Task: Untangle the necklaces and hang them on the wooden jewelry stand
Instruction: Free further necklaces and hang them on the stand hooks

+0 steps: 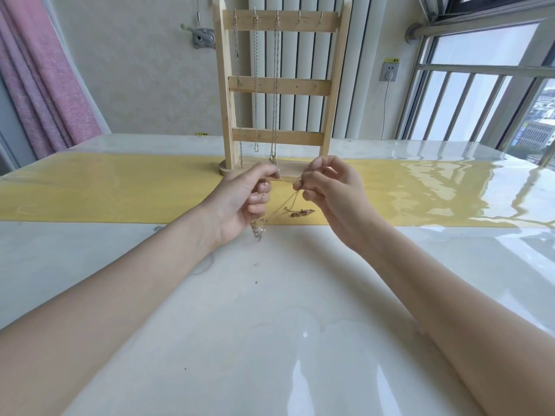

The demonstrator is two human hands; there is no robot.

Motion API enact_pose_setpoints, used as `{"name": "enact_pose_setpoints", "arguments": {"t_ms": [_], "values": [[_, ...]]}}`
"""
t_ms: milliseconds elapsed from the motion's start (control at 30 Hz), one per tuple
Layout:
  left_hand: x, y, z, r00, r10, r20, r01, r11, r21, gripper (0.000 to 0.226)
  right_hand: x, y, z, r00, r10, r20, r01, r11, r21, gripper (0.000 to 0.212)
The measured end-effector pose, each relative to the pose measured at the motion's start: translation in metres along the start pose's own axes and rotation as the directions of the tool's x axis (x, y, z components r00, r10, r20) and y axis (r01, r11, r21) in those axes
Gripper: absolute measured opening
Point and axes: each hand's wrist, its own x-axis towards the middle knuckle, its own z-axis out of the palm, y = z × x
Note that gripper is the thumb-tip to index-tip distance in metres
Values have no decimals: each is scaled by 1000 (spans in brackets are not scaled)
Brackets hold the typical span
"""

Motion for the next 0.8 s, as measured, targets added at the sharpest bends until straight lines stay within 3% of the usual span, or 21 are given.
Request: {"name": "enact_pose_setpoints", "arguments": {"t_ms": [133, 233, 333, 533, 600, 667, 700, 733, 800], "values": [[-1, -11, 1, 1000, 11, 29, -17, 980, 196, 1, -1, 3, 2, 998, -50, 23, 53, 987, -153, 23], [-1, -10, -2, 998, 40, 45, -50, 967, 251, 15, -2, 2, 3, 990, -123, 64, 136, 941, -310, 21], [-3, -7, -2, 987, 161, -17, -134, 875, 464, 8, -2, 2, 4, 978, -173, 114, 205, 889, -410, 22], [2, -5, -5, 921, 390, -8, -305, 732, 610, 12, -3, 5, 8, 900, -357, 249, 431, 654, -622, 25], [2, -5, -6, 869, 490, 73, -378, 559, 738, 14, -4, 4, 9, 918, -332, 217, 394, 703, -593, 23], [0, -9, -6, 802, 569, 183, -418, 315, 852, 12, -3, 1, 8, 967, -214, 141, 256, 843, -473, 24], [0, -11, -7, 795, 572, 200, -415, 274, 867, 12, -3, -1, 7, 984, -137, 111, 170, 909, -381, 25], [2, -13, -8, 817, 549, 175, -396, 315, 863, 12, -1, -3, 5, 993, -68, 99, 92, 960, -265, 25], [6, -11, -12, 888, 457, 56, -324, 533, 782, 17, 2, -8, 1, 994, 24, 108, -26, 1000, 9, 27]]}}
